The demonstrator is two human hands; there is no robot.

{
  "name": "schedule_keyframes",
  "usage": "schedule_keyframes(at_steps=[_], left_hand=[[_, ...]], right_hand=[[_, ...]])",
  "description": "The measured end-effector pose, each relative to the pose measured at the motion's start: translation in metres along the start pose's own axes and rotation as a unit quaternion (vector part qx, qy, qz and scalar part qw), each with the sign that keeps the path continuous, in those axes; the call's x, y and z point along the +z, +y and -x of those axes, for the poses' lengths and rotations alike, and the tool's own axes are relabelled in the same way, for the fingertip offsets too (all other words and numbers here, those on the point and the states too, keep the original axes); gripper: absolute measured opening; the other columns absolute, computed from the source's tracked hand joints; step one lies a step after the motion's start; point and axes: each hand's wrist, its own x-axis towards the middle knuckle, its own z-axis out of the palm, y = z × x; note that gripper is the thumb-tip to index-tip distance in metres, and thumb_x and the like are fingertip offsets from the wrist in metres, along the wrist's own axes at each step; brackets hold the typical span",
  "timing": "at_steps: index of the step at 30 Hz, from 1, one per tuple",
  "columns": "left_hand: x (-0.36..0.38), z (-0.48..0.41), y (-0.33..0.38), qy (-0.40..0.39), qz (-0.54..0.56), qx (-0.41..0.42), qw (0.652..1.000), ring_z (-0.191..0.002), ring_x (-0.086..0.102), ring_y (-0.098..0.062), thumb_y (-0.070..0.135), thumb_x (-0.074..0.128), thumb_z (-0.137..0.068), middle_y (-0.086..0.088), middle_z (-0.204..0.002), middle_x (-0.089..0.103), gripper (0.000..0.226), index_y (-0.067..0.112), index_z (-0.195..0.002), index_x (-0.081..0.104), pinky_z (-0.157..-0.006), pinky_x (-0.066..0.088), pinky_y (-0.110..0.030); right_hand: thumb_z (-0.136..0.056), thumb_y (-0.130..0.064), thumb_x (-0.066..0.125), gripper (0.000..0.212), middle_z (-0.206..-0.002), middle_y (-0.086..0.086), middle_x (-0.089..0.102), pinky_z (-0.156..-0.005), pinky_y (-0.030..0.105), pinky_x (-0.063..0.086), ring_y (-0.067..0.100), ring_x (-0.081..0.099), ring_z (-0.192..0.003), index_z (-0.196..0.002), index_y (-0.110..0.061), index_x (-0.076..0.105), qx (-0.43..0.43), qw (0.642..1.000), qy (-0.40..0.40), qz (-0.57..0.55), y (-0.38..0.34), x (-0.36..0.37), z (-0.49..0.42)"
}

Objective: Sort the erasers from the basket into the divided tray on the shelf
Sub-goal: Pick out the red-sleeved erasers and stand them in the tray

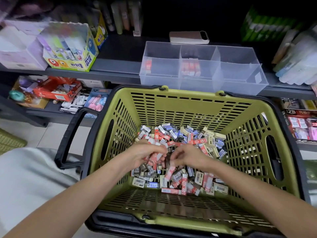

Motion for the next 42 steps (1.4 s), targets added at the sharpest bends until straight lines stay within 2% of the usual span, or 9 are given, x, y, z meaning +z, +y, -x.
schedule_keyframes(at_steps=[3,8,11,13,17,19,24,33,42], left_hand=[[0.009,-0.002,-0.004,-0.021,0.022,-0.017,0.999,-0.134,0.038,-0.027,0.019,0.086,-0.059,-0.015,-0.144,0.040,0.098,0.002,-0.140,0.035,-0.111,0.028,-0.045],[0.012,0.000,-0.006,-0.093,0.043,-0.043,0.994,-0.145,0.014,-0.025,0.021,0.085,-0.053,-0.009,-0.154,0.021,0.126,0.007,-0.150,0.006,-0.115,0.014,-0.047],[0.012,-0.002,-0.008,-0.103,0.036,-0.049,0.993,-0.142,0.023,-0.026,0.014,0.086,-0.052,-0.013,-0.151,0.031,0.111,0.007,-0.146,0.027,-0.116,0.015,-0.048],[0.011,-0.003,-0.007,-0.091,0.046,-0.045,0.994,-0.140,0.028,-0.025,0.009,0.083,-0.056,-0.009,-0.147,0.037,0.090,0.007,-0.136,0.042,-0.116,0.016,-0.048],[0.008,-0.001,0.002,-0.073,0.093,-0.046,0.992,-0.086,0.057,-0.014,0.002,0.076,-0.062,0.002,-0.095,0.062,0.042,0.012,-0.098,0.057,-0.077,0.054,-0.036],[0.006,0.003,0.006,-0.075,0.129,-0.050,0.988,-0.073,0.061,-0.016,0.003,0.076,-0.061,-0.003,-0.080,0.070,0.044,0.008,-0.102,0.060,-0.051,0.052,-0.026],[0.002,0.004,0.009,-0.080,0.181,-0.028,0.980,-0.055,0.068,-0.016,0.001,0.077,-0.058,-0.007,-0.068,0.073,0.049,0.004,-0.104,0.058,-0.050,0.052,-0.024],[0.003,0.002,0.009,-0.081,0.158,-0.007,0.984,-0.061,0.069,-0.015,0.004,0.080,-0.052,-0.005,-0.072,0.074,0.049,0.007,-0.098,0.062,-0.055,0.053,-0.025],[0.010,-0.005,-0.005,0.015,-0.220,0.110,0.969,-0.088,0.067,-0.021,0.013,0.079,-0.072,-0.011,-0.094,0.071,0.025,0.006,-0.091,0.066,-0.081,0.054,-0.037]], right_hand=[[-0.075,0.000,0.071,0.012,-0.074,0.001,0.069,-0.061,0.018,0.052,0.008,0.065,-0.062,-0.084,-0.007,0.067,-0.003,0.982,0.008,-0.186,-0.016,-0.026,0.013],[-0.070,0.002,0.071,0.017,-0.071,0.002,0.071,-0.061,0.021,0.055,0.015,0.067,-0.063,-0.085,-0.004,0.066,-0.023,0.967,0.000,-0.254,-0.019,-0.023,0.025],[-0.072,-0.005,0.069,0.022,-0.077,0.004,0.072,-0.067,0.024,0.056,0.018,0.069,-0.073,-0.094,-0.006,0.066,0.010,0.949,0.001,-0.316,-0.006,-0.021,0.024],[-0.082,-0.012,0.067,0.019,-0.088,-0.005,0.071,-0.077,0.028,0.056,0.010,0.066,-0.081,-0.100,-0.014,0.068,0.007,0.999,-0.003,-0.047,0.008,-0.020,0.023],[-0.078,-0.031,0.073,0.046,-0.108,-0.002,0.067,-0.078,0.027,0.048,0.017,0.060,-0.099,-0.122,-0.027,0.059,0.044,0.903,-0.069,0.422,0.047,-0.005,0.018],[-0.075,-0.039,0.074,0.058,-0.106,0.003,0.068,-0.078,0.028,0.048,0.020,0.058,-0.101,-0.128,-0.027,0.053,0.053,0.906,-0.051,0.416,0.058,0.001,0.015],[-0.069,-0.063,0.068,0.083,-0.104,0.002,0.046,-0.073,0.029,0.037,0.022,0.043,-0.111,-0.138,-0.021,0.045,0.065,0.916,-0.059,0.392,0.069,0.012,0.009],[-0.070,-0.050,0.073,0.054,-0.111,0.005,0.054,-0.085,0.029,0.039,0.021,0.044,-0.111,-0.112,-0.019,0.061,0.017,0.922,-0.033,0.386,0.065,0.027,0.007],[-0.079,-0.029,0.073,0.030,-0.105,0.000,0.059,-0.065,0.017,0.038,0.011,0.056,-0.086,-0.103,-0.018,0.060,0.030,0.988,-0.055,0.140,0.043,0.009,0.017]])
